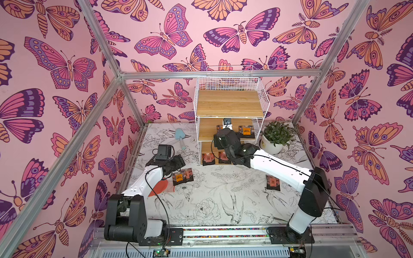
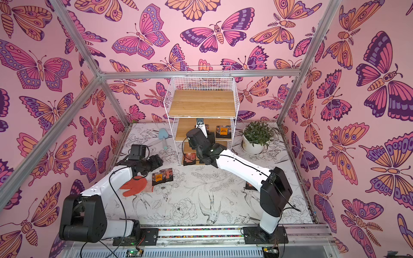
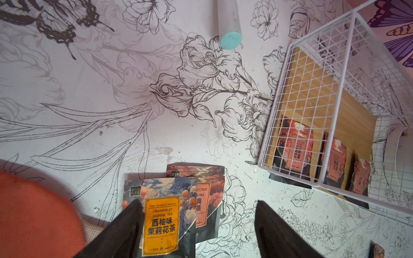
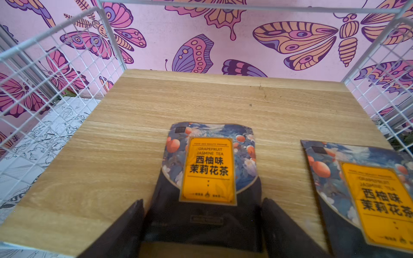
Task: Remove the tea bags from the shelf
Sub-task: Pick up the tea bag from the shelf.
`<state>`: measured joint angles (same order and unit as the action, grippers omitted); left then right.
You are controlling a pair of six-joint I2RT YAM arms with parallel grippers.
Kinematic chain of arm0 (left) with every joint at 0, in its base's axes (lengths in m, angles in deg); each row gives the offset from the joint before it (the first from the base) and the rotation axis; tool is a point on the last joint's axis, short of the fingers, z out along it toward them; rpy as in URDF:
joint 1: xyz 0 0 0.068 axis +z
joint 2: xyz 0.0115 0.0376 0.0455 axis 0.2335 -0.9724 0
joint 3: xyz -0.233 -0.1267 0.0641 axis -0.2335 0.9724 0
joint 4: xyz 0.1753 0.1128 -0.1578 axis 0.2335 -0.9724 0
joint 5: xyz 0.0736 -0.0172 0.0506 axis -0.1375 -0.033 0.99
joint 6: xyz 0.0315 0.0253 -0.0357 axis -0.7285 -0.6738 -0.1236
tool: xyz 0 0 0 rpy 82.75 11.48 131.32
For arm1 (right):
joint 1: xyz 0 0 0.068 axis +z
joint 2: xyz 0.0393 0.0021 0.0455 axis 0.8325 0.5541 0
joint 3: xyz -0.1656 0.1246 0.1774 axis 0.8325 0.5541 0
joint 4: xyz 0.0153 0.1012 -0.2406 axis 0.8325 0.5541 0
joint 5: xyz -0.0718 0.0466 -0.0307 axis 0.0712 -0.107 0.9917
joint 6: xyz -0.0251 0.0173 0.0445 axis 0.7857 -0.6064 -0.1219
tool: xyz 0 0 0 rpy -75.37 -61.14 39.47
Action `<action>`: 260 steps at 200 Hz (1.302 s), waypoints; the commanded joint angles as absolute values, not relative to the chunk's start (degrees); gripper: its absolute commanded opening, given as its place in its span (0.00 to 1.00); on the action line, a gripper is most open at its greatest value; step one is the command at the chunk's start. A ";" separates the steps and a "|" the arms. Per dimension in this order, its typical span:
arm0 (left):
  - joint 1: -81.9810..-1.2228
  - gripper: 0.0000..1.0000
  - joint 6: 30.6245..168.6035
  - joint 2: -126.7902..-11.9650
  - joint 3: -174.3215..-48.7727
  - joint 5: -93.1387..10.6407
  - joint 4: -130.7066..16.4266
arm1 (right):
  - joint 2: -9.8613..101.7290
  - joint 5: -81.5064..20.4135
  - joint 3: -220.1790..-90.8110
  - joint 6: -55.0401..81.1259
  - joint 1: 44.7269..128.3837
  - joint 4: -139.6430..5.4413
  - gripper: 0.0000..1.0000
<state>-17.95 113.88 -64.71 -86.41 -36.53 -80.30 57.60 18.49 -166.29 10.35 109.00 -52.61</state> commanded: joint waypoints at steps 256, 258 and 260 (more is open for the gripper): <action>-17.08 0.80 113.42 -62.93 -85.10 -35.66 -80.50 | 49.78 10.14 -161.34 9.92 108.73 -47.37 0.00; -17.10 0.80 113.42 -62.92 -85.18 -35.69 -80.49 | 49.57 10.14 -161.29 9.99 108.80 -47.19 0.00; -17.10 0.80 113.42 -62.93 -85.17 -35.70 -80.55 | 49.36 10.11 -161.23 10.18 108.82 -47.06 0.00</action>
<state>-17.54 113.90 -63.49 -85.93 -36.48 -80.33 52.18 11.52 -162.42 9.46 108.27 -50.73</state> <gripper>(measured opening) 0.802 0.059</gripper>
